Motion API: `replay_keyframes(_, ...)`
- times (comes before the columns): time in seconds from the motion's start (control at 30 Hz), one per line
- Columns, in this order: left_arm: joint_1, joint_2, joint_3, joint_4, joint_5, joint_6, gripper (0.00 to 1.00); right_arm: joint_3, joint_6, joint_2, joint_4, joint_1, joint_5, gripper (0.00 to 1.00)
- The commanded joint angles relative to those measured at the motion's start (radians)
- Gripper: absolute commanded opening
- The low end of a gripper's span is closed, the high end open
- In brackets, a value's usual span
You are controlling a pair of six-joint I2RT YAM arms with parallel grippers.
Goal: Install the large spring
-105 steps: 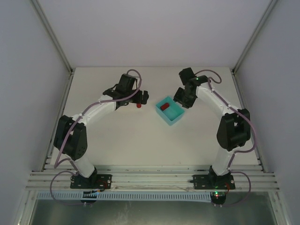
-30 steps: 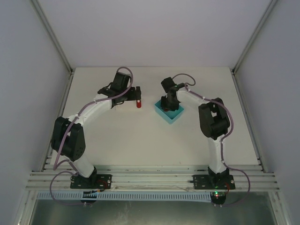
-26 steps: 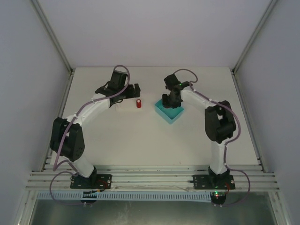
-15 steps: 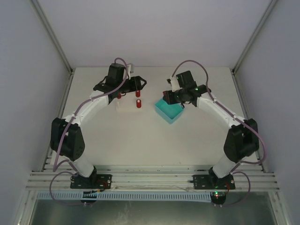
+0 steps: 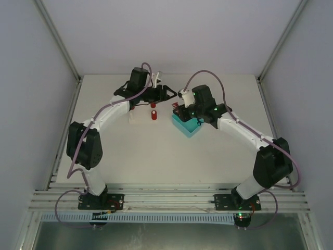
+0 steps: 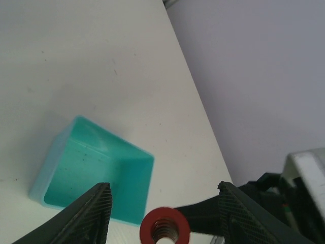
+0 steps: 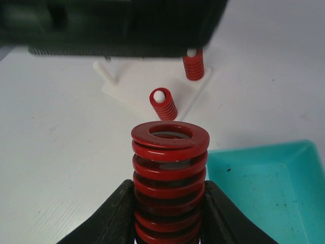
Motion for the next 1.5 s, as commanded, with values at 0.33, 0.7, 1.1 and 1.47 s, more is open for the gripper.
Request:
replay_keyframes(0.33, -0.014, 0.057, 0.069, -0.137, 0.162, -0.004, 0.53, -0.020, -0.050, -0.059, 0.094, 0.034, 0.090, 0.20)
replay_keyframes(0.7, -0.029, 0.097, 0.116, -0.184, 0.242, 0.000, 0.47, -0.007, -0.067, -0.058, 0.087, 0.062, 0.139, 0.20)
replay_keyframes(1.1, -0.023, 0.098, 0.158, -0.235, 0.217, 0.019, 0.00, 0.007, -0.059, -0.025, 0.032, 0.064, 0.169, 0.34)
replay_keyframes(1.47, 0.062, -0.021, 0.093, -0.296, -0.189, 0.154, 0.00, -0.061, 0.040, -0.105, -0.081, 0.064, 0.250, 0.98)
